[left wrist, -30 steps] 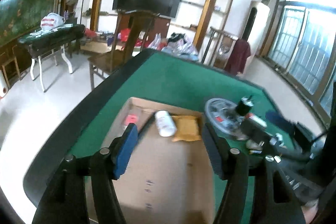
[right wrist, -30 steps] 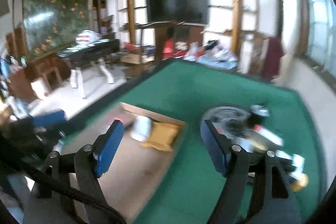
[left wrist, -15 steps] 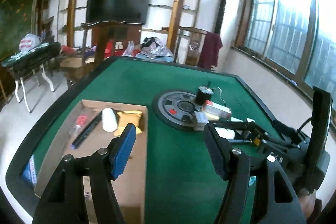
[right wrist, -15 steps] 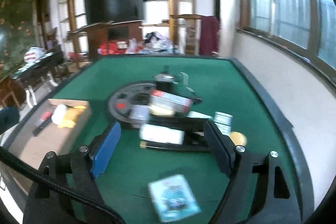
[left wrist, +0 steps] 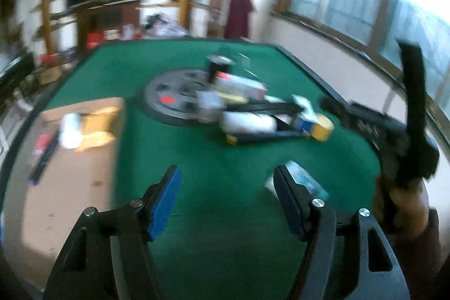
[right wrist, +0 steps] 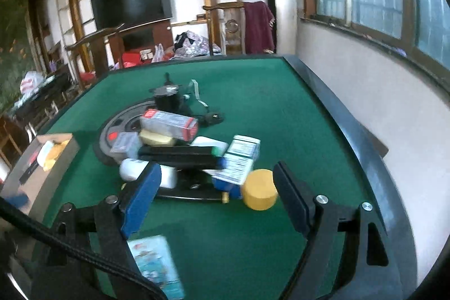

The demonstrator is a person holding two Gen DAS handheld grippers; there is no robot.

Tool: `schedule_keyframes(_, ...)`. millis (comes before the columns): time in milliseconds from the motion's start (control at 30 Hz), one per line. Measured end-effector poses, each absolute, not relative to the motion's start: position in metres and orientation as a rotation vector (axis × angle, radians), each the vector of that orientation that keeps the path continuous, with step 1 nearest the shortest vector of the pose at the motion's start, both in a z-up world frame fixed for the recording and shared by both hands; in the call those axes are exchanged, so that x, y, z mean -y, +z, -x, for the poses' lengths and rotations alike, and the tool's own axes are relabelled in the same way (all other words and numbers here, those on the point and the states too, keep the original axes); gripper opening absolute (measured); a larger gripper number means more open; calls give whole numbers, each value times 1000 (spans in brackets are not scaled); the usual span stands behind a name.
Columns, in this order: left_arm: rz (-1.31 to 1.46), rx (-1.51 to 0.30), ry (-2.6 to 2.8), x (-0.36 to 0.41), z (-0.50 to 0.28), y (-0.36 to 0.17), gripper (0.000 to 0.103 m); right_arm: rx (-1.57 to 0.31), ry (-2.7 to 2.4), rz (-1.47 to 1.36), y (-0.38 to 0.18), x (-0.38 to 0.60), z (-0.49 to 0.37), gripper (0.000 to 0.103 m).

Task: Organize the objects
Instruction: 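Grasp the blue-green cartoon tissue pack with the left gripper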

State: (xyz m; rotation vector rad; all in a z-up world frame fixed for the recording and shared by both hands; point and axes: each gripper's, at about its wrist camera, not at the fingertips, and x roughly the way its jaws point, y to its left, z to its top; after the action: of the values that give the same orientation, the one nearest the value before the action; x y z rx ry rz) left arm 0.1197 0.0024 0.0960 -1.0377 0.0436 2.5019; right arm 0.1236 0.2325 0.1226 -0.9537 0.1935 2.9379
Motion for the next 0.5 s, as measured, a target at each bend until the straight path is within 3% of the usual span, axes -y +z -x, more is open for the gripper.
schedule_keyframes(167,1086,-149,2432,-50,-115,87,62,-408,2961,925,114,-256,-126,81)
schedule_keyframes(333,1255,-43,2398,-77,-107,59,62,-472,2955,931,116,-266,-127,81)
schedule_keyframes(500,1296,-127,2416,-110,-109,40,66,-552,2956,902,118,-276,-132,81)
